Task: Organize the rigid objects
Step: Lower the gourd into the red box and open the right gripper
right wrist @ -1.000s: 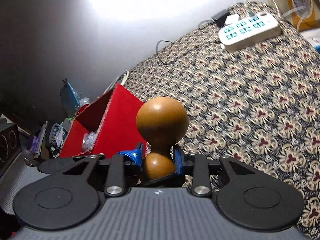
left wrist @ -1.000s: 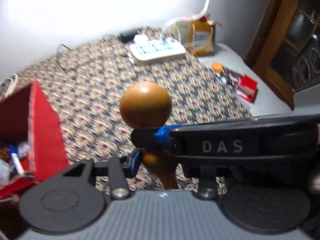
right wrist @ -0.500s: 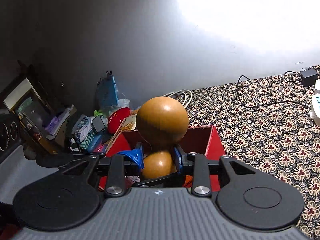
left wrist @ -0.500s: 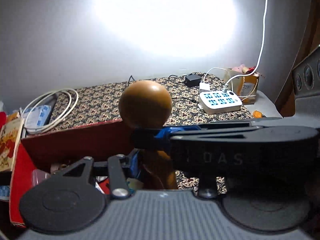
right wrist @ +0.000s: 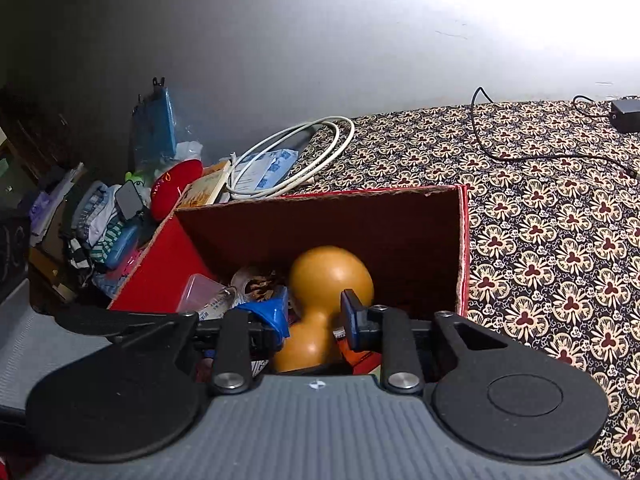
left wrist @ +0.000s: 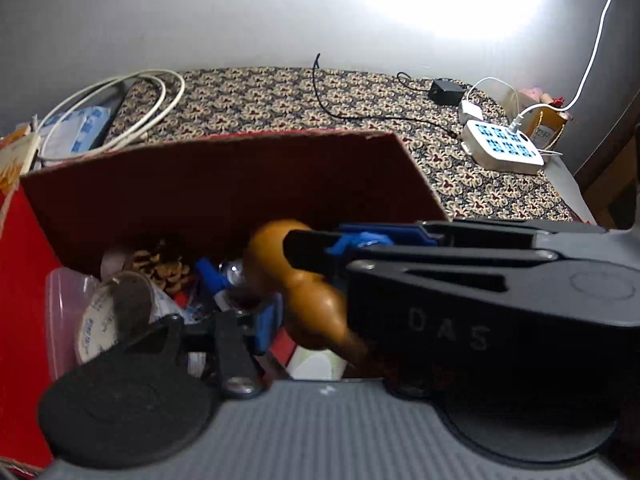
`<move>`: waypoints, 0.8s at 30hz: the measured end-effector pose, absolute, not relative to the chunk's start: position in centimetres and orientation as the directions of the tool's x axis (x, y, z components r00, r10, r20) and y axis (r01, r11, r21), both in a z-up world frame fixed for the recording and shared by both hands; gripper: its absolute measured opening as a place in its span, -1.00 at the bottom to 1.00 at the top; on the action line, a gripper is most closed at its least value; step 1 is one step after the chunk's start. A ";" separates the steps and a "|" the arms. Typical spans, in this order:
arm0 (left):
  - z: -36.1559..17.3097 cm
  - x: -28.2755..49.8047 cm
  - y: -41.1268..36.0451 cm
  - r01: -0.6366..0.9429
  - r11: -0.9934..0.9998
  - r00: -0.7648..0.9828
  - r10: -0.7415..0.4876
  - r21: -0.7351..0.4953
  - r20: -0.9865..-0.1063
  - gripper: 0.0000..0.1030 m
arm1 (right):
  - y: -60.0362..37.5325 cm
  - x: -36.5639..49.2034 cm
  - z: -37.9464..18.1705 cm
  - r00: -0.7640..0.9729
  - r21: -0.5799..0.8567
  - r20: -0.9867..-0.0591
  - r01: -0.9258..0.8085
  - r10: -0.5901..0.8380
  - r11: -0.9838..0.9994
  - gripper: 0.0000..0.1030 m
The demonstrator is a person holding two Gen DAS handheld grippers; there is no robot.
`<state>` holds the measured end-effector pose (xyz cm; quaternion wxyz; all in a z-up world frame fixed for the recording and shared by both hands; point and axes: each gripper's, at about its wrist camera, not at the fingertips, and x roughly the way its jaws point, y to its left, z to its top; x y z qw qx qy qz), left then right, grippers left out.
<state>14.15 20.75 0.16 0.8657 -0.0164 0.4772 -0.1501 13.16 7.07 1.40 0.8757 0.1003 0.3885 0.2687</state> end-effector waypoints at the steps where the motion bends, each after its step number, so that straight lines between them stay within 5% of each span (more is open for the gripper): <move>1: -0.1 14.3 20.9 0.240 0.955 0.492 -0.275 -0.175 -0.826 -0.26 | 7.1 13.1 1.4 0.558 0.378 -0.626 -0.395 0.545 0.837 -0.81; 13: 0.4 12.3 21.0 0.206 0.978 0.521 -0.140 -0.035 -0.842 -0.23 | 5.3 11.2 2.0 0.599 0.394 -0.612 -0.335 0.516 0.856 -0.80; 24: 3.5 9.2 18.1 0.153 0.981 0.581 0.008 0.118 -0.814 0.04 | 1.1 7.6 3.6 0.678 0.355 -0.590 -0.271 0.439 0.895 -0.71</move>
